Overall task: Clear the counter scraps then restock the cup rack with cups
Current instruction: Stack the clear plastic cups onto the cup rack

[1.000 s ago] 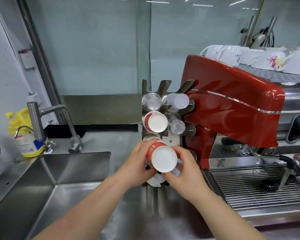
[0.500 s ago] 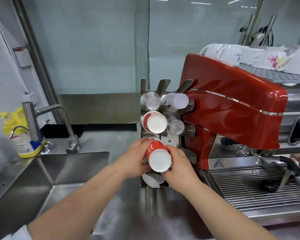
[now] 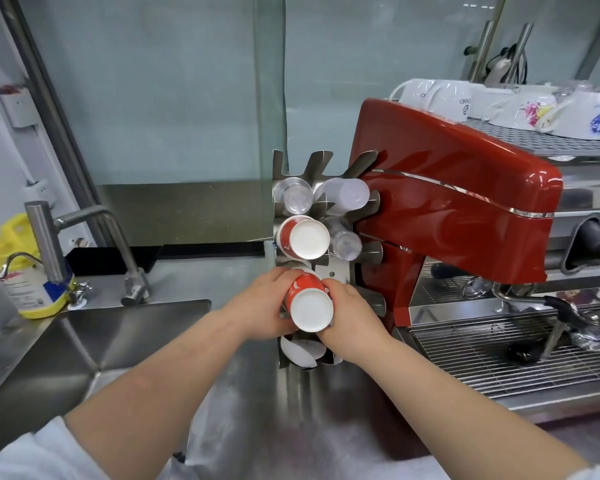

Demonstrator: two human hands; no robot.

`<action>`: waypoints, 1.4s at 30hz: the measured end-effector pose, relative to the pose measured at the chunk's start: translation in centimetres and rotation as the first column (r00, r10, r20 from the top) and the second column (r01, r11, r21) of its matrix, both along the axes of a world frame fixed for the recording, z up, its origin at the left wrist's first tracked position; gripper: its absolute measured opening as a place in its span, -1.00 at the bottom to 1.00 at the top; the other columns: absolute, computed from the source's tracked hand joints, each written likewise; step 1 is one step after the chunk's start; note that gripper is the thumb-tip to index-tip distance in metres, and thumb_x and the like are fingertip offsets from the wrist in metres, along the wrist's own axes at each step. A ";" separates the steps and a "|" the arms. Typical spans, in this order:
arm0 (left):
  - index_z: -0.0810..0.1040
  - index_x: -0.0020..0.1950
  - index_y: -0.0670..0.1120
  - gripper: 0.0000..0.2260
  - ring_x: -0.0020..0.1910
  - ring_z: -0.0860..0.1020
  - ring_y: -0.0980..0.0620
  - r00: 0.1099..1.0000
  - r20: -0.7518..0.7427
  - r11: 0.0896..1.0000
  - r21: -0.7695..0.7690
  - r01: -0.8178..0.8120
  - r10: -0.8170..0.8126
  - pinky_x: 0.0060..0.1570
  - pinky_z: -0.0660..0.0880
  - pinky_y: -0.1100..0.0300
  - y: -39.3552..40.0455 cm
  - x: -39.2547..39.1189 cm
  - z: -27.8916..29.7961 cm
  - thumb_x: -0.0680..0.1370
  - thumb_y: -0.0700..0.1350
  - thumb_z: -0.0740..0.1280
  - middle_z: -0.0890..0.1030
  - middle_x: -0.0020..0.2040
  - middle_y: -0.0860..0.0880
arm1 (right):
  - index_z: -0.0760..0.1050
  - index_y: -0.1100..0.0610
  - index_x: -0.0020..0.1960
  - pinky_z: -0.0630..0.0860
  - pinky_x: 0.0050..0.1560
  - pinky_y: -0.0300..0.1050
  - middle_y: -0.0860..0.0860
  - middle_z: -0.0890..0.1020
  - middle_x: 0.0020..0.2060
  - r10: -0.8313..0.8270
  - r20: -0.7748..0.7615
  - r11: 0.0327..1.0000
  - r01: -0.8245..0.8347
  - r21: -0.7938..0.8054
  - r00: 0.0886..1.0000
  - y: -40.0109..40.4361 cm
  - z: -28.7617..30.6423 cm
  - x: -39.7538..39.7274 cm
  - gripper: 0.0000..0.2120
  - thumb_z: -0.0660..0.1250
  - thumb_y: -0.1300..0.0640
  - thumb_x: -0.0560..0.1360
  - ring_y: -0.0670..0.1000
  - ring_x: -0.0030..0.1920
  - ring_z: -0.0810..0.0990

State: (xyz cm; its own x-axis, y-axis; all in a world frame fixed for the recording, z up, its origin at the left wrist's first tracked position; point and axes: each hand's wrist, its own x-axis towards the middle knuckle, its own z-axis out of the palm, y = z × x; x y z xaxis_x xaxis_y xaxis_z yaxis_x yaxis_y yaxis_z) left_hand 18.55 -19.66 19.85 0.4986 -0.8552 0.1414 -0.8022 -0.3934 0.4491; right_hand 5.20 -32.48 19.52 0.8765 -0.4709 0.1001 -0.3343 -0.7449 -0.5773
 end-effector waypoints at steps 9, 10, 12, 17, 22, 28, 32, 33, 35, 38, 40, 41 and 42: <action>0.15 0.51 0.16 -0.15 0.39 0.36 -0.08 0.998 0.053 0.992 0.126 0.019 -0.026 0.36 0.37 -0.04 0.3 -0.1 1.1 0.28 0.18 0.45 0.32 0.43 -0.02 | 0.33 0.01 0.25 0.52 0.00 0.00 0.08 0.59 0.08 0.063 -0.196 0.987 -0.091 -0.134 0.979 -0.5 2.6 -0.5 -0.59 0.31 -0.04 0.45 0.16 0.07 0.58; 0.14 0.53 0.12 -0.15 0.39 0.37 -0.08 0.998 0.062 0.987 0.162 0.020 -0.031 0.36 0.37 -0.02 0.4 -0.2 1.5 0.32 0.12 0.48 0.31 0.44 -0.04 | 0.34 0.02 0.23 0.53 0.00 0.00 0.08 0.61 0.09 0.075 -0.227 0.980 -0.113 -0.160 0.971 -0.5 3.3 -0.5 -0.62 0.29 -0.03 0.46 0.17 0.06 0.59; 0.11 0.54 0.11 -0.18 0.37 0.40 -0.10 0.995 0.096 0.973 0.232 0.011 -0.034 0.32 0.40 0.00 0.6 -0.5 2.4 0.38 0.07 0.47 0.33 0.41 -0.05 | 0.39 0.05 0.22 0.53 0.01 -0.02 0.09 0.62 0.11 0.105 -0.315 0.954 -0.185 -0.236 0.943 -0.3 4.8 -0.7 -0.67 0.27 0.02 0.48 0.18 0.09 0.59; 0.28 0.48 0.00 -0.37 0.25 0.51 -0.13 0.975 0.218 0.886 0.460 -0.061 -0.047 0.17 0.47 0.05 0.2 -1.6 5.2 0.46 0.10 0.40 0.51 0.30 -0.10 | 0.52 0.15 0.20 0.50 -0.07 -0.13 0.09 0.64 0.08 0.118 -0.580 0.843 -0.390 -0.371 0.806 0.3 8.2 -0.9 -0.69 0.32 0.12 0.48 0.15 0.07 0.60; 0.41 0.42 0.03 -0.51 0.26 0.51 -0.09 0.964 0.261 0.765 0.630 -0.130 -0.051 0.17 0.44 0.06 1.1 -2.8 7.7 0.53 0.16 0.29 0.55 0.30 -0.04 | 0.53 0.08 0.24 0.54 -0.20 -0.13 0.04 0.63 -0.02 0.123 -0.659 0.777 -0.485 -0.401 0.742 0.1 9.9 -1.3 -0.62 0.39 0.09 0.42 0.06 -0.15 0.60; 0.29 0.50 0.17 -0.47 0.36 0.43 -0.03 0.982 0.189 0.709 0.694 -0.127 -0.009 0.30 0.35 0.08 4.8 -4.0 8.3 0.54 0.19 0.26 0.45 0.41 0.06 | 0.53 0.03 0.24 0.55 0.05 -0.08 0.01 0.62 0.07 0.165 -0.659 0.759 -0.522 -0.390 0.733 -0.4 9.7 -2.6 -0.63 0.37 0.03 0.44 0.09 0.07 0.59; 0.29 0.50 0.16 -0.48 0.29 0.47 0.01 0.998 0.043 0.702 0.710 -0.063 0.046 0.28 0.35 0.13 9.4 -4.8 7.0 0.55 0.21 0.27 0.50 0.34 0.09 | 0.58 0.08 0.17 0.55 0.11 -0.06 0.03 0.67 0.04 0.190 -0.668 0.808 -0.501 -0.310 0.720 -0.4 7.2 -4.8 -0.63 0.27 -0.06 0.44 0.08 0.07 0.60; 0.31 0.48 0.17 -0.48 0.27 0.48 0.03 0.998 0.017 0.703 0.709 -0.059 0.066 0.29 0.36 0.13 10.8 -4.9 6.5 0.54 0.22 0.27 0.52 0.32 0.11 | 0.58 0.09 0.17 0.54 0.13 -0.08 0.04 0.66 0.05 0.200 -0.688 0.806 -0.516 -0.290 0.698 -0.2 6.3 -5.3 -0.63 0.27 -0.08 0.46 0.08 0.09 0.60; 0.35 0.44 0.19 -0.50 0.19 0.50 0.07 0.996 0.002 0.710 0.701 -0.068 0.094 0.29 0.39 0.10 13.4 -4.9 5.5 0.52 0.24 0.28 0.54 0.29 0.14 | 0.56 0.08 0.18 0.50 0.11 -0.15 0.02 0.64 0.07 0.235 -0.719 0.802 -0.548 -0.236 0.654 0.5 4.2 -6.0 -0.64 0.28 -0.09 0.49 0.07 0.13 0.57; 0.38 0.44 0.16 -0.53 0.16 0.50 0.09 0.989 -0.027 0.734 0.673 -0.087 0.143 0.24 0.40 0.15 16.5 -4.9 4.4 0.54 0.19 0.29 0.54 0.29 0.13 | 0.53 0.06 0.18 0.42 0.06 -0.19 0.00 0.57 0.08 0.317 -0.752 0.787 -0.602 -0.131 0.578 2.4 0.7 -6.6 -0.66 0.25 -0.11 0.52 0.03 0.11 0.53; 0.38 0.45 0.14 -0.56 0.12 0.48 0.15 0.981 -0.068 0.763 0.639 -0.095 0.180 0.19 0.38 0.23 18.2 -5.1 4.1 0.57 0.15 0.29 0.52 0.30 0.13 | 0.54 0.05 0.16 0.48 0.11 -0.13 0.01 0.58 0.11 0.380 -0.751 0.782 -0.622 -0.051 0.539 4.2 -1.6 -6.4 -0.65 0.27 -0.12 0.49 0.05 0.11 0.55; 0.38 0.45 0.13 -0.55 0.13 0.48 0.16 0.972 -0.090 0.774 0.622 -0.113 0.215 0.18 0.36 0.25 19.3 -5.1 3.6 0.57 0.14 0.28 0.50 0.31 0.12 | 0.55 0.02 0.16 0.49 0.11 -0.12 0.00 0.60 0.10 0.418 -0.736 0.787 -0.617 0.001 0.532 5.2 -2.9 -6.0 -0.66 0.29 -0.13 0.48 0.04 0.09 0.56; 0.37 0.46 0.13 -0.54 0.17 0.49 0.15 0.963 -0.107 0.784 0.607 -0.132 0.246 0.20 0.36 0.25 20.1 -5.3 3.3 0.58 0.15 0.28 0.49 0.34 0.11 | 0.54 -0.01 0.18 0.50 0.10 -0.14 -0.03 0.61 0.09 0.448 -0.713 0.792 -0.609 0.038 0.539 6.2 -3.8 -5.9 -0.65 0.32 -0.14 0.47 0.02 0.08 0.56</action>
State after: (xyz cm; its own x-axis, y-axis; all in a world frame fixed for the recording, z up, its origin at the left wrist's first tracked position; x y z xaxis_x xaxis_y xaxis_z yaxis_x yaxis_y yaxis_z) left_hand 13.28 0.41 23.16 0.6266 -0.6287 -0.4607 -0.6163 -0.7615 0.2009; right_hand -0.67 -26.25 15.71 0.8171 0.0614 -0.5732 -0.0625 -0.9790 -0.1940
